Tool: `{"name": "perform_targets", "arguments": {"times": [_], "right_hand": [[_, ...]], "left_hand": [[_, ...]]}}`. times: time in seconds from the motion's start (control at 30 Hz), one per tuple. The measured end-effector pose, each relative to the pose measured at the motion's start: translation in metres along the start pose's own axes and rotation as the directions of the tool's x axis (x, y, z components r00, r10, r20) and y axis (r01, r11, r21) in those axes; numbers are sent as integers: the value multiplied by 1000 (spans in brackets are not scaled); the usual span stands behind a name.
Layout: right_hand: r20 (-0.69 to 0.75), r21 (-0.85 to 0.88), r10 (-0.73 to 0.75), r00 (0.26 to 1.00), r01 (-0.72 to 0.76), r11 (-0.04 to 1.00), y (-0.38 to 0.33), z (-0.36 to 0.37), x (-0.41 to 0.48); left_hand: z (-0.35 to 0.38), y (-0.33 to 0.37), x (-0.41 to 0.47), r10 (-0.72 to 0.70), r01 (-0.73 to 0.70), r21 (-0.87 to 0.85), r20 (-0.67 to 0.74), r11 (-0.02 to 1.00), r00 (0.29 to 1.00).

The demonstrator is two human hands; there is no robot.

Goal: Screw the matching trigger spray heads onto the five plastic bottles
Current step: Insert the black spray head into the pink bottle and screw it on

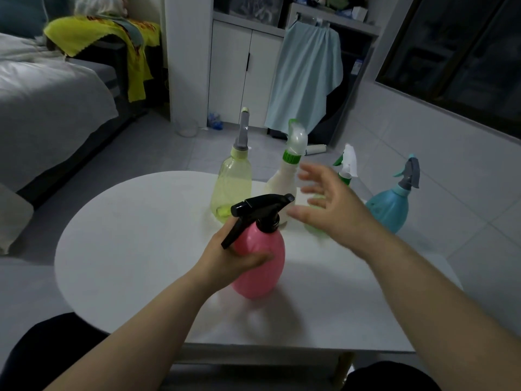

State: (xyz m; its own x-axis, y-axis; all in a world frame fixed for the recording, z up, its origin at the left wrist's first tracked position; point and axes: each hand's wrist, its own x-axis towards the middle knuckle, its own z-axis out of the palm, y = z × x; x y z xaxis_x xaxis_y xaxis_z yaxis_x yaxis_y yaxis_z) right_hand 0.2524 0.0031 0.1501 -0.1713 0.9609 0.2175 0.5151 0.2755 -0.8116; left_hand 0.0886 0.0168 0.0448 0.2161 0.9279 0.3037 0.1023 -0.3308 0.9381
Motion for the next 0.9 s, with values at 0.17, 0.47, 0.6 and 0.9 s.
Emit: {"name": "perform_targets", "arguments": {"times": [0.17, 0.47, 0.6, 0.9], "right_hand": [[300, -312, -8, 954, 106, 944, -26, 3, 20], [232, -352, 91, 968, -4, 936, -23, 15, 21], [266, -564, 66, 962, 100, 820, -23, 18, 22], [292, -376, 113, 950, 6, 926, -31, 6, 32]], "left_hand": [[3, 0, -1, -21, 21, -3, -11, 1000, 1000], [1, 2, 1, -49, 50, 54, -14, 997, 999], [3, 2, -1, -43, 43, 50, -11, 998, 999], [0, -1, 0, 4, -4, 79, 8, 997, 1000]]}}
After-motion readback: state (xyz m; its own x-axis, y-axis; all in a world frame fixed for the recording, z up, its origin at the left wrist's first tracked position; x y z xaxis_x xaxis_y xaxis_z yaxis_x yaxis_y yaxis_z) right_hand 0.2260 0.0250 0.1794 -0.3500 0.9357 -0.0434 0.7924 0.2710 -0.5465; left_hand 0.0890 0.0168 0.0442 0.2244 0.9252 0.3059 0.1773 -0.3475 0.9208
